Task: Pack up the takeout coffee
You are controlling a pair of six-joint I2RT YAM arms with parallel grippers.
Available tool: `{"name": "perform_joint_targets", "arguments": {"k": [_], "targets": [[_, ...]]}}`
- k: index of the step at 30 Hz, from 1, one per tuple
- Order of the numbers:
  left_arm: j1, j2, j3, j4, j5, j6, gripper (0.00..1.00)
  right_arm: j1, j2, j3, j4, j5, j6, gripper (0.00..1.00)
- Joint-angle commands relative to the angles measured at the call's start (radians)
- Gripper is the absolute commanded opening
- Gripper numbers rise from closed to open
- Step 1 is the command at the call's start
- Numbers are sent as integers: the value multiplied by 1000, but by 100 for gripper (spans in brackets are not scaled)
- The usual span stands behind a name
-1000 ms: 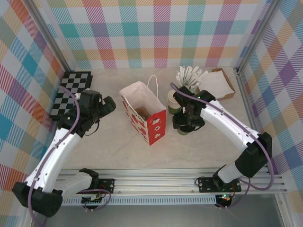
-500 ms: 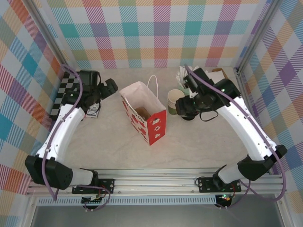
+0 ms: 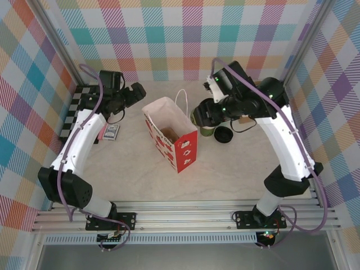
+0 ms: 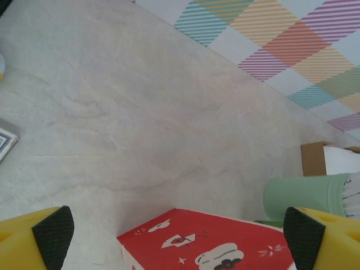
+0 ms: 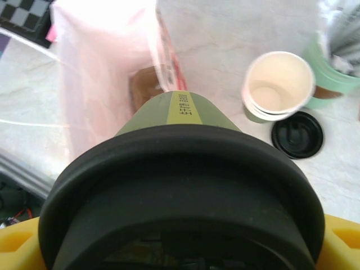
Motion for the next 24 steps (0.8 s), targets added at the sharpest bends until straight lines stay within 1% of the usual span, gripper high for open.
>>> {"name": "perform_joint_targets", "arguments": {"k": [1,4,6,9,12,14,15,16,19,20,22,24], "targets": [[-49,-111,-22,-100,-96,-31,97,42,43,43,-11,-55,-22,67],[-120,-175,-27,-189,-180,-57,97,69,67,43,45,-93,-2,67],[-199,-228,-29,-206,-237,-84,96,87,86,44,74,-103,10,67],[-301,-285,-31,-198,-282,-118,96,132,110,45,110,-33,16,67],[-358,-306,-34,-177,-284,-130,95,163,121,43,151,-8,23,67],[-384,-306,-36,-180,-262,-141,91,169,136,42,170,27,41,67],[-396,-309,-51,-185,-268,-159,89,172,146,41,177,51,51,67],[-398,-314,-72,-185,-275,-176,86,171,153,39,183,59,56,67],[-399,-317,-122,-197,-274,-208,71,173,191,46,205,51,67,67],[-398,-308,-123,-199,-253,-201,66,173,204,55,207,50,72,67],[-398,-291,-122,-189,-191,-173,53,173,230,82,198,56,80,67],[-397,-283,-117,-202,-158,-165,40,173,241,88,195,50,84,67]]}}
